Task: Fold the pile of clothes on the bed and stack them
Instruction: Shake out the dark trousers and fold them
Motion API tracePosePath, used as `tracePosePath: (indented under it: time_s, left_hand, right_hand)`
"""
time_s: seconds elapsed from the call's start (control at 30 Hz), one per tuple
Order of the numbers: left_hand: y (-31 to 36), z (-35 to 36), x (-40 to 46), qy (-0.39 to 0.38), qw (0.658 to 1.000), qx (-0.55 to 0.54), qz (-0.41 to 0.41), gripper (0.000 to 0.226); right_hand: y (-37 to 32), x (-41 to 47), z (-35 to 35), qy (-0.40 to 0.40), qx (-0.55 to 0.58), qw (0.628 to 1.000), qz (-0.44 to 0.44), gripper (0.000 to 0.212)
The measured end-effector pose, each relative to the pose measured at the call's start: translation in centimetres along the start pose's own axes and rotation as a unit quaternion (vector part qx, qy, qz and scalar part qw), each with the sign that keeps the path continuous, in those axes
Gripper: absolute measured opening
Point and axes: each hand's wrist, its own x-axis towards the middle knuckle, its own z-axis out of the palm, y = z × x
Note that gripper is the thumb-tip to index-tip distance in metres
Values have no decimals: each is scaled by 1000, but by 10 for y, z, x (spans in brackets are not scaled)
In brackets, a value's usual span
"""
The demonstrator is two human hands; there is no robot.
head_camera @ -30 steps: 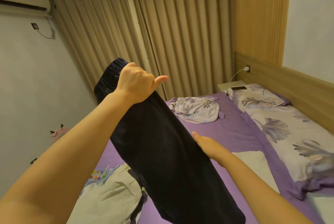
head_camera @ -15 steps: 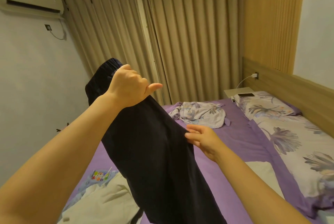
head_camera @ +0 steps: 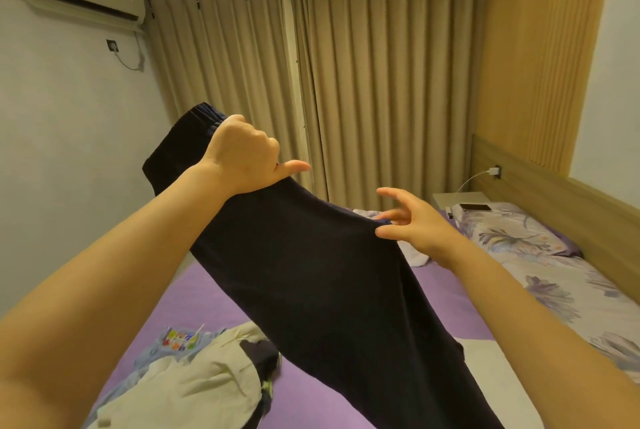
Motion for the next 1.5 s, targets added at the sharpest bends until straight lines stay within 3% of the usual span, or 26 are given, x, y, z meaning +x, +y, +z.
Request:
tracePosePath:
  time_s: [0.1,0.23,0.3,0.4,0.63,0.77,0.83,1.0,1.17,1.3,1.4,1.5]
  left_hand:
    - [7,7,5,-20,1000,-18,-2,81]
    - [9,14,9,-29,999,-13,-14,79]
    - [8,17,10,-36,999,-16,-19,79]
    - [8,18,12,-41,999,-29,-21,82]
    - [-4,15,18,-40,999,-33,-10,84]
    - [-8,11,22,-37,999,-28,10,82]
    - [-8,9,25,-32,999,-20,21,80]
    - [-11,4,31,-28,999,-7,32,79]
    - [-20,0,33,-31,999,7,37,80]
    - [-26,-1,31,-35,998,15,42,80]
    - [-28,1,28,-35,998,14,44,81]
    - [-29,3,26,-32,999,12,40,83]
  right_hand:
    - [6,-4,-2,-3,-49,999,5,66]
    - [15,-11,0,18,-16,1000,-15,63]
    - [17,-13,1,29,-28,999,-24,52]
    - [20,-11,8,49,-75,995,-54,18]
    - [18,0,9,47,-108,992,-39,10]
    - [16,4,17,39,-295,952,-72,9]
    - [20,6,19,37,-312,947,-65,6]
    - [31,7,35,50,-180,982,-22,15]
    - [34,15,39,71,-225,969,-76,12]
    - [32,18,40,38,-182,978,-89,14]
    - [30,15,42,12,-35,997,-71,17]
    - [31,14,46,10,120,992,-25,15]
